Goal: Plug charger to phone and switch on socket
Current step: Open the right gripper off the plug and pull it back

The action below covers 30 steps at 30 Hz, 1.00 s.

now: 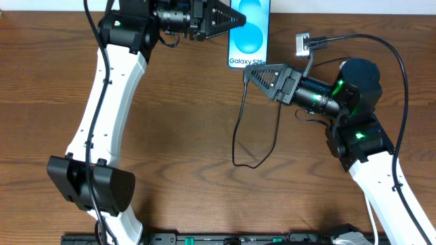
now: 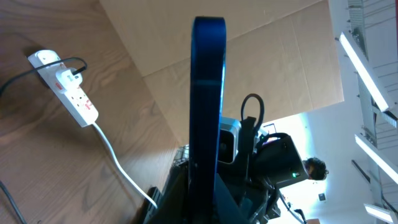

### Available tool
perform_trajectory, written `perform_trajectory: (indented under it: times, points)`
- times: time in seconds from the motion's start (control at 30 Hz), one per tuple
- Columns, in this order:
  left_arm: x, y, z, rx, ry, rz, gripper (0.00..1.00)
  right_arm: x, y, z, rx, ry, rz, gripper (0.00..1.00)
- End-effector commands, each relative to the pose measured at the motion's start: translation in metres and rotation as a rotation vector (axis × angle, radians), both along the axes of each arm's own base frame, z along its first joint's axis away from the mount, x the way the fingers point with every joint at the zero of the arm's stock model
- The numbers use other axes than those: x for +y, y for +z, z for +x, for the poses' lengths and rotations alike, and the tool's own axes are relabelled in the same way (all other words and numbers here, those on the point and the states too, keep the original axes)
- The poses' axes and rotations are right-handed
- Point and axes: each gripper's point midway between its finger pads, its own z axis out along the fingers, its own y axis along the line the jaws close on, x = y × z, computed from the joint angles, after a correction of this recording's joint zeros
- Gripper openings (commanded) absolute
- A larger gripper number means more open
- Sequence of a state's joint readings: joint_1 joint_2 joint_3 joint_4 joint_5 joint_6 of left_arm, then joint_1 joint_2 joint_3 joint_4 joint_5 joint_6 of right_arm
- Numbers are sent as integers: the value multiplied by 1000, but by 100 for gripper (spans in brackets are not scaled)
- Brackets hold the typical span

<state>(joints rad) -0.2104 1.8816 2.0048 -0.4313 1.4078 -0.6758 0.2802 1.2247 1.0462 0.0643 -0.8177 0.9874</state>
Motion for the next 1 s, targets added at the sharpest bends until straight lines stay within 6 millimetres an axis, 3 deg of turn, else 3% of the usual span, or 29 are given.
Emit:
perform_trajectory:
  times: [0.0, 0.13, 0.27, 0.6, 0.87, 0.97]
  points:
    - [1, 5, -1, -49, 3, -1, 7, -1, 0, 1, -10, -10, -14, 75]
    - [5, -20, 13, -6, 113, 92, 7, -1, -11, 0, 17, -7, -44, 85]
    - [21, -71, 22, 62, 254, 307, 8, -4, -31, -3, 53, -9, -107, 88]
    - [42, -158, 6, 203, 240, 619, 7, -17, -80, -11, 165, -33, -267, 99]
    - [16, -222, 2, 270, 109, 693, 7, -48, -130, -18, 327, -144, -452, 99]
    - [5, -248, 5, 299, 77, 709, 7, -69, -155, -29, 406, -186, -571, 99]
